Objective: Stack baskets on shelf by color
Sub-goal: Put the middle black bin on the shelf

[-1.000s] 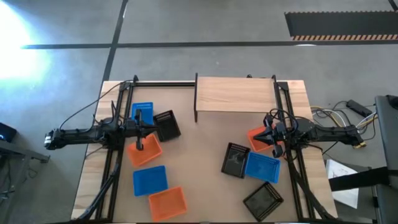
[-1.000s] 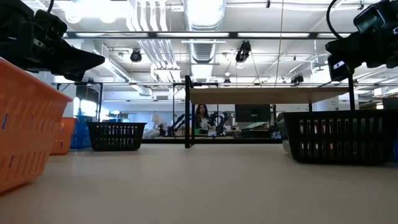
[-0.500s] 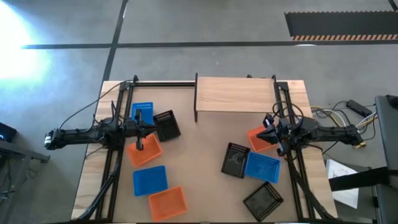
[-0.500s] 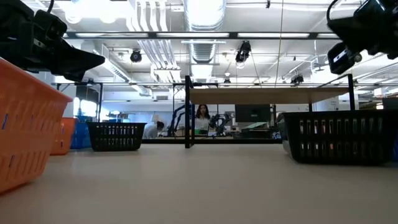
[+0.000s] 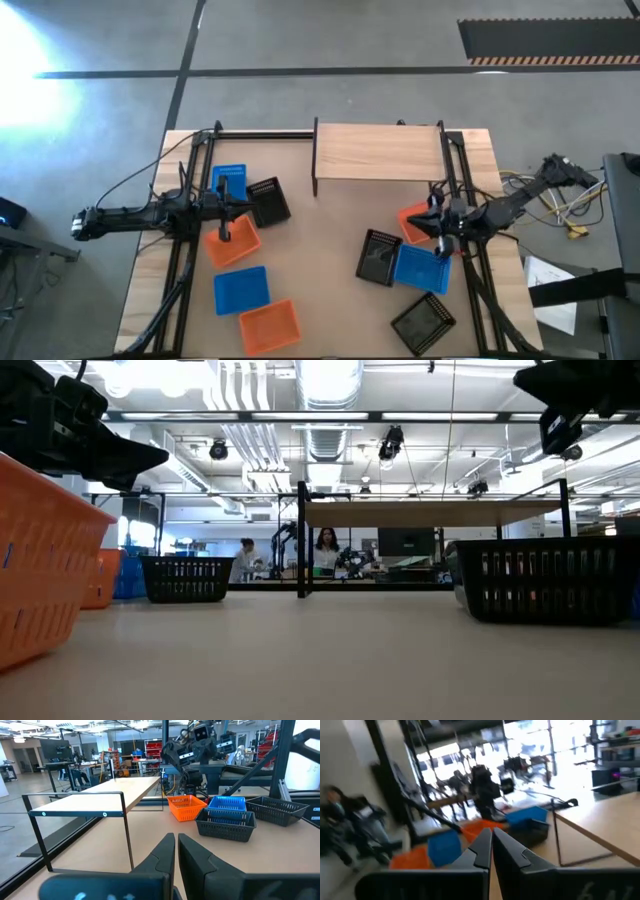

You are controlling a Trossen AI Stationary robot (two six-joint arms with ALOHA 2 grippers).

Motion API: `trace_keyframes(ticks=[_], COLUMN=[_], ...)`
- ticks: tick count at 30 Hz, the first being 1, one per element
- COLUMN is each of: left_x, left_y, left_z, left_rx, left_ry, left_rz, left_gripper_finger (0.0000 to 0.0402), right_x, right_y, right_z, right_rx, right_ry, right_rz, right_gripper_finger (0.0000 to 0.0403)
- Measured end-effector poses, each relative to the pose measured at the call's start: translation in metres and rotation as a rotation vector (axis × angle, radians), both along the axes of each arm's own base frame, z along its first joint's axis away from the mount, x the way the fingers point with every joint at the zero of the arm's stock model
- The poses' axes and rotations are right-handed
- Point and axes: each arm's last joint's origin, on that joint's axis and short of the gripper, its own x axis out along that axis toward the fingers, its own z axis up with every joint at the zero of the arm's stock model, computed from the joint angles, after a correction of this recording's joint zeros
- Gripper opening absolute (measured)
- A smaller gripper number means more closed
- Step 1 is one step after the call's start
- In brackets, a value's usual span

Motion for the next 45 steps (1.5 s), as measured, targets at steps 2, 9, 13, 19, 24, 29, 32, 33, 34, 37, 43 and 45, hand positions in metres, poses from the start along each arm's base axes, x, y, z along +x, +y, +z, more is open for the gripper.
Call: trace_keyframes(ticks=[2,9,13,19,24,29,32,33,34,37,43,45], left_x=[0.0,0.0,0.0,0.0,0.0,0.0,0.0,0.0,0.0,0.0,0.0,0.0], left_y=[0.0,0.0,0.0,0.0,0.0,0.0,0.0,0.0,0.0,0.0,0.0,0.0], left_z=[0.0,0.0,0.0,0.0,0.0,0.0,0.0,0.0,0.0,0.0,0.0,0.0], left_rx=[0.0,0.0,0.0,0.0,0.0,0.0,0.0,0.0,0.0,0.0,0.0,0.0], left_ry=[0.0,0.0,0.0,0.0,0.0,0.0,0.0,0.0,0.0,0.0,0.001,0.0], left_rz=[0.0,0.0,0.0,0.0,0.0,-0.001,0.0,-0.001,0.0,-0.001,-0.001,0.0], left_gripper_finger=[0.0006,0.0006,0.0006,0.0006,0.0006,0.0006,0.0006,0.0006,0.0006,0.0006,0.0006,0.0006], right_x=[0.008,0.041,0.061,0.093,0.128,0.154,0.161,0.163,0.165,0.169,0.175,0.176], right_y=[0.007,0.019,0.029,0.051,0.082,0.11,0.114,0.115,0.116,0.121,0.119,0.118], right_z=[0.005,0.047,0.074,0.082,0.068,0.035,0.017,0.01,0.004,-0.009,-0.02,-0.02], right_rx=[-0.031,-0.024,-0.091,-0.066,-0.04,-0.082,-0.057,-0.048,-0.036,0.021,0.078,0.07], right_ry=[0.051,0.14,0.386,0.744,0.907,1.09,1.225,1.264,1.289,1.356,1.387,1.367], right_rz=[0.004,-0.053,-0.078,-0.084,0.083,0.096,0.023,-0.002,-0.01,0.046,0.0,-0.021], right_gripper_finger=[0.0009,0.0009,0.0019,0.0093,0.0171,0.0213,0.0214,0.0211,0.0209,0.0198,0.0161,0.0136])
